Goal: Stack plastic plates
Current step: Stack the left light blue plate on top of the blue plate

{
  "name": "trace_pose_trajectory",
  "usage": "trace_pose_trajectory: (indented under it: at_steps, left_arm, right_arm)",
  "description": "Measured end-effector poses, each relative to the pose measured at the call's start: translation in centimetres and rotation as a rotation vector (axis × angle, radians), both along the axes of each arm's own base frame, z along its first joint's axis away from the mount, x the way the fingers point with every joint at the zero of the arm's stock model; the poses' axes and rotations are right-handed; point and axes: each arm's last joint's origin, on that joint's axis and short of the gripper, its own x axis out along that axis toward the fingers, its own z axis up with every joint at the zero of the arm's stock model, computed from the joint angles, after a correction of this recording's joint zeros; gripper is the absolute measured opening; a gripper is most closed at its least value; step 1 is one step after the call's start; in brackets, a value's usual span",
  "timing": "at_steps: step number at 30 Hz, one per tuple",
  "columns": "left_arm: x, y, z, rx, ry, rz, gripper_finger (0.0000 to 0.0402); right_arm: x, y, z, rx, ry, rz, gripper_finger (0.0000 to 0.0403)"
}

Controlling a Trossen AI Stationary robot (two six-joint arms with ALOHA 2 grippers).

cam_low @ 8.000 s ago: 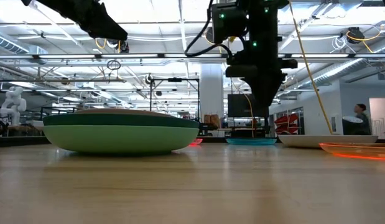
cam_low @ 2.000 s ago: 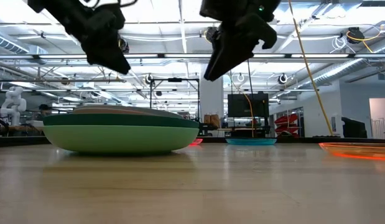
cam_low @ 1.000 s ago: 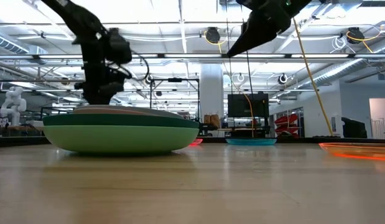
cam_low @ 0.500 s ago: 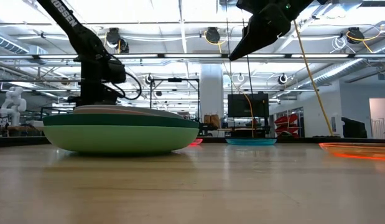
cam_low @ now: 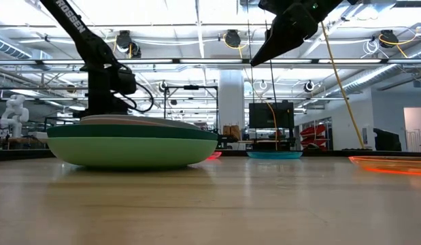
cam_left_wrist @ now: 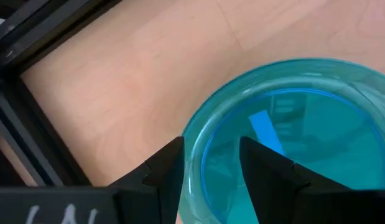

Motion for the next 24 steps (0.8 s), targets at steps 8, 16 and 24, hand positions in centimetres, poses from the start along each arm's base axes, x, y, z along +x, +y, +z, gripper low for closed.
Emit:
trace_pose_trajectory:
  at_steps: [8, 16, 24]
  left_arm:
    - [1.9, -1.4, 0.0, -0.01, -0.011, -0.06, 0.0161]
    - [3.9, -3.3, 0.0, -0.028, -0.007, -0.161, 0.0161]
    - [4.7, -3.8, -0.7, -0.048, 0.012, -0.196, 0.0161]
  right_arm:
    - [0.0, 0.0, 0.0, -0.002, 0.001, 0.002, 0.0122]
    - [0.0, 0.0, 0.0, -0.002, 0.002, 0.002, 0.0122]
    - [0.0, 0.0, 0.0, -0.002, 0.002, 0.002, 0.0122]
